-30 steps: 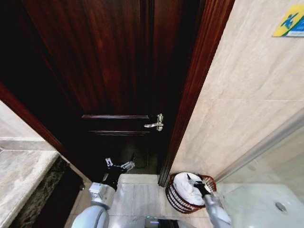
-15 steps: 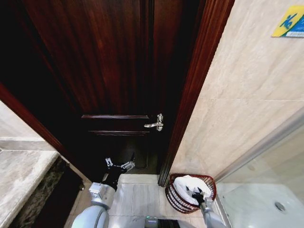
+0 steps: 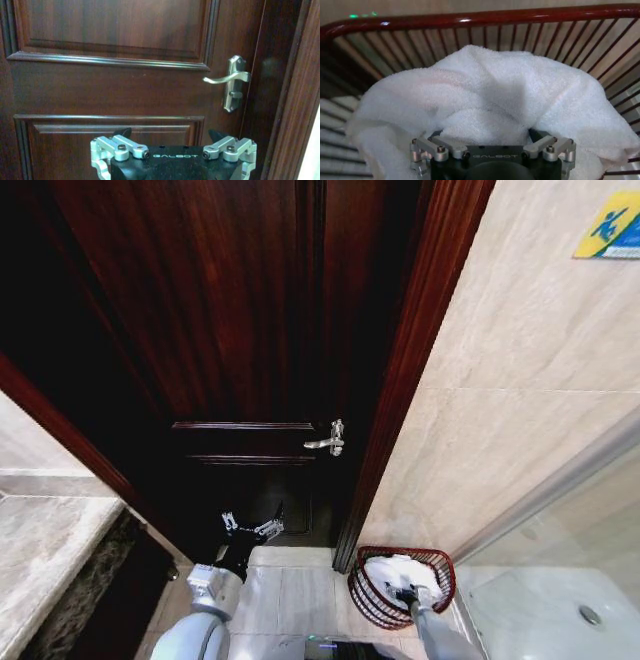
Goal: Discard the used towel into the hamper.
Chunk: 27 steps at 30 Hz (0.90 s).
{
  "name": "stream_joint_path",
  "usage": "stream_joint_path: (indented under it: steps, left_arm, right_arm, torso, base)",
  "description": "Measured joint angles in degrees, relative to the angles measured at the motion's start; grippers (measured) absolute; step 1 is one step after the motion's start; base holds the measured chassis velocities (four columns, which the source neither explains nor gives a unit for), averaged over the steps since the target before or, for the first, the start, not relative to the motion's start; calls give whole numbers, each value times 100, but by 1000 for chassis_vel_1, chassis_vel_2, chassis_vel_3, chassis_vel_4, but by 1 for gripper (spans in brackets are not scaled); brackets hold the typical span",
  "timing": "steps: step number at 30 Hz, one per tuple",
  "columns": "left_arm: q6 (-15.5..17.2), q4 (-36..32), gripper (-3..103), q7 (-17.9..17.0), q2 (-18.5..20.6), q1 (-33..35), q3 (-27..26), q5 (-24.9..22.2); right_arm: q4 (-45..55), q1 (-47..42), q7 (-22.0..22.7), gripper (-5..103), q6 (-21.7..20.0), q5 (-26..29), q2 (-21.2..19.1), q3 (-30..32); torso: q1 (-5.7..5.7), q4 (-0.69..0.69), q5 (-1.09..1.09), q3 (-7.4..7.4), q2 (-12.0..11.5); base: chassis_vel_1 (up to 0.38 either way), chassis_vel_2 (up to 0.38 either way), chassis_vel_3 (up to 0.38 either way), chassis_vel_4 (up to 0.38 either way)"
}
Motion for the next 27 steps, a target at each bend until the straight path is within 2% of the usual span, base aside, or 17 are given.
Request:
stream_joint_path:
  steps: [9,15,17,20,21,24,25,27]
  left_arm:
    - [0,0,100,0,0,0,0,0]
    - [0,0,100,0,0,0,0,0]
    - [0,0,100,0,0,0,0,0]
    - [0,0,100,0,0,0,0,0]
    - [0,0,100,0,0,0,0,0]
    - [0,0,100,0,-1,0,0,0]
    - [0,0,100,0,-1,0,0,0]
    - [0,0,100,0,0,0,0,0]
  right_arm:
    - [-231,397,-36,100,-573,157,-30,33]
    - [-32,224,-105,100,-585,206,-37,-7]
    - [294,-19,-119,100,-401,161,-42,-75]
    - [999,-507,-200,100,12,-226,-41,-112]
    - [999,-507,-200,100,12,-226,-41,-112]
    - [1702,-1055,-269,100,522,-252,-15,-84]
    - [1702,-1055,-269,100,522,-252,-15,-84]
    - [2246,-1402,-238,100,772,-167,-47,-129]
  torso:
    - [0,0,-2,0,0]
    - [0,1,1,0,0]
    - [0,2,2,0,0]
    - [0,0,1,0,0]
    - [0,0,1,0,0]
    - [0,0,5,1,-1]
    - [0,0,5,1,-1]
    - [0,0,-2,0,0]
  base:
    - [0,0,0,0]
    - [0,0,0,0]
    - [0,0,0,0]
    - [0,0,0,0]
    - [0,0,0,0]
    - [0,0,0,0]
    - [0,0,0,0]
    - [0,0,0,0]
